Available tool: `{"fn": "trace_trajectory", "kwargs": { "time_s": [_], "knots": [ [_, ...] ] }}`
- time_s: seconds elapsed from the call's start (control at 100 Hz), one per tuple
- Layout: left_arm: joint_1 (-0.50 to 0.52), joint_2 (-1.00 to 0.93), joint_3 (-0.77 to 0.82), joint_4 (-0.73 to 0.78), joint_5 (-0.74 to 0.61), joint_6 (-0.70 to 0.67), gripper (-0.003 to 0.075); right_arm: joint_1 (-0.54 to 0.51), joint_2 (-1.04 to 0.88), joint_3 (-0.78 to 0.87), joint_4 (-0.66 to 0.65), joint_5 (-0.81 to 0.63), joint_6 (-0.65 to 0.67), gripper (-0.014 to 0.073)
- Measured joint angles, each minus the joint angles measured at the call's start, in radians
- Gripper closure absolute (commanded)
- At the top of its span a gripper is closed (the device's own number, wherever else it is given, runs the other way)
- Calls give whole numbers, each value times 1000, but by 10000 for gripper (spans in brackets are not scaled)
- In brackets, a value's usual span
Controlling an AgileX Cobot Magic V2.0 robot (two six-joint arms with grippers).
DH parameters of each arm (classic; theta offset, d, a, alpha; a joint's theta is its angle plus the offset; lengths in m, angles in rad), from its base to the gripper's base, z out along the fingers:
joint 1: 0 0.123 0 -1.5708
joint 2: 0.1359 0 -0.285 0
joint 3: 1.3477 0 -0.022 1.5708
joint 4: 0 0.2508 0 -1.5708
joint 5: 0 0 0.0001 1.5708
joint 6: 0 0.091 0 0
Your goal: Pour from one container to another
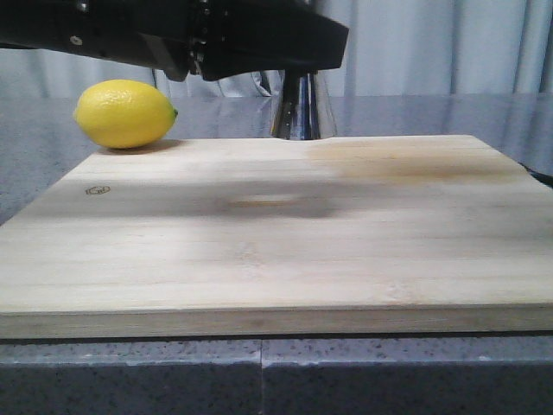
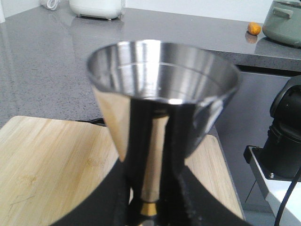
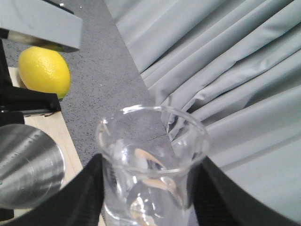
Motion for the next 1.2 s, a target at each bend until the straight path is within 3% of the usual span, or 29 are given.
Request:
{"fn": "trace_trajectory", "kwargs": {
  "time_s": [1.2],
  "knots": [
    [0, 0, 0, -30, -29, 0, 739, 56, 39, -2, -63, 18, -57, 399]
  ]
}}
